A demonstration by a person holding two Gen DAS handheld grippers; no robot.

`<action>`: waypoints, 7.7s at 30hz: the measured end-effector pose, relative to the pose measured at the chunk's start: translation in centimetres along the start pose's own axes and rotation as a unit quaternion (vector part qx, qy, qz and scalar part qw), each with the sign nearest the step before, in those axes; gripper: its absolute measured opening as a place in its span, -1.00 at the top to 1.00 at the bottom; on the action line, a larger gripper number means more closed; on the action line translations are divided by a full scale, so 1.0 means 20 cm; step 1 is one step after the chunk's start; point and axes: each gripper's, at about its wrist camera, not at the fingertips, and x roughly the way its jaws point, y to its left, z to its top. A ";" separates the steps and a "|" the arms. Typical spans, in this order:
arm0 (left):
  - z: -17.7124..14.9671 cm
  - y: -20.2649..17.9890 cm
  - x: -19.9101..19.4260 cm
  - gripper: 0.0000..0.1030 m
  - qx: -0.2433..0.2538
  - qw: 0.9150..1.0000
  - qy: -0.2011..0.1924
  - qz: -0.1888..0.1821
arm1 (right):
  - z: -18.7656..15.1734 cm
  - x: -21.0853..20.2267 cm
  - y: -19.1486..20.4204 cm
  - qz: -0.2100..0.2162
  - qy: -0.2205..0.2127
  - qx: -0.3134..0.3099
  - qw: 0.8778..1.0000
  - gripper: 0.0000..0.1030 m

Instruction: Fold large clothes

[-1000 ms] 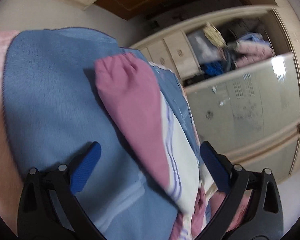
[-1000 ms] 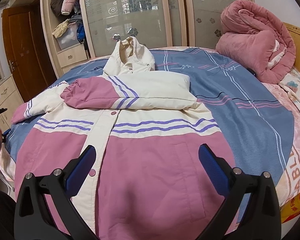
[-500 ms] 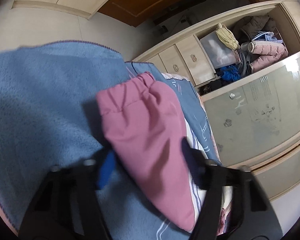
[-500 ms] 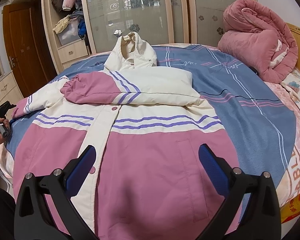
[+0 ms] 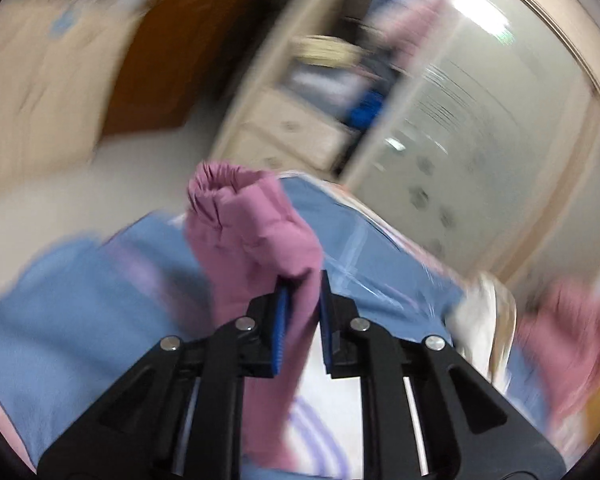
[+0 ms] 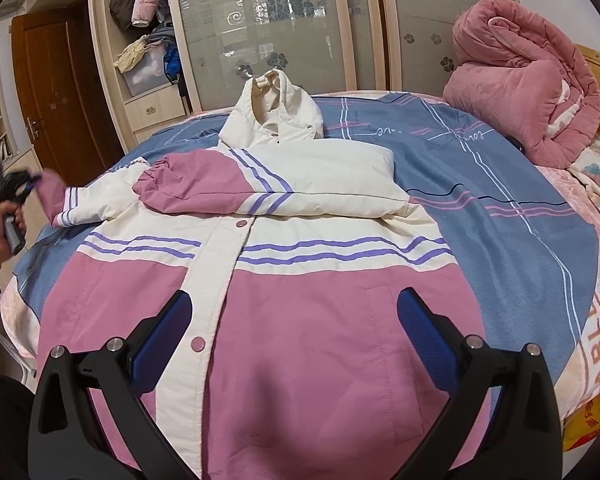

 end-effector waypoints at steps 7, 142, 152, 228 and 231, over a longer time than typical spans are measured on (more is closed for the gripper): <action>-0.42 -0.99 0.05 0.73 0.260 0.959 0.062 -0.093 | -0.01 0.03 0.02 0.003 0.010 -0.006 1.000 -0.97; -1.21 -1.03 -0.94 -0.96 0.202 0.969 0.110 -0.092 | 0.76 1.30 0.68 0.268 0.194 0.173 0.928 0.03; -1.16 -0.99 -0.94 -0.96 0.185 0.973 0.101 -0.090 | 0.79 1.46 0.76 0.271 0.203 0.196 0.920 0.57; -1.40 -1.03 -1.05 -0.96 0.256 0.953 0.153 -0.053 | -0.17 -0.20 -0.14 -0.010 -0.033 0.020 0.999 -0.97; -1.41 -1.05 -1.04 -0.96 0.262 0.950 0.159 -0.057 | -0.17 -0.20 -0.14 -0.008 -0.034 0.022 0.999 -0.97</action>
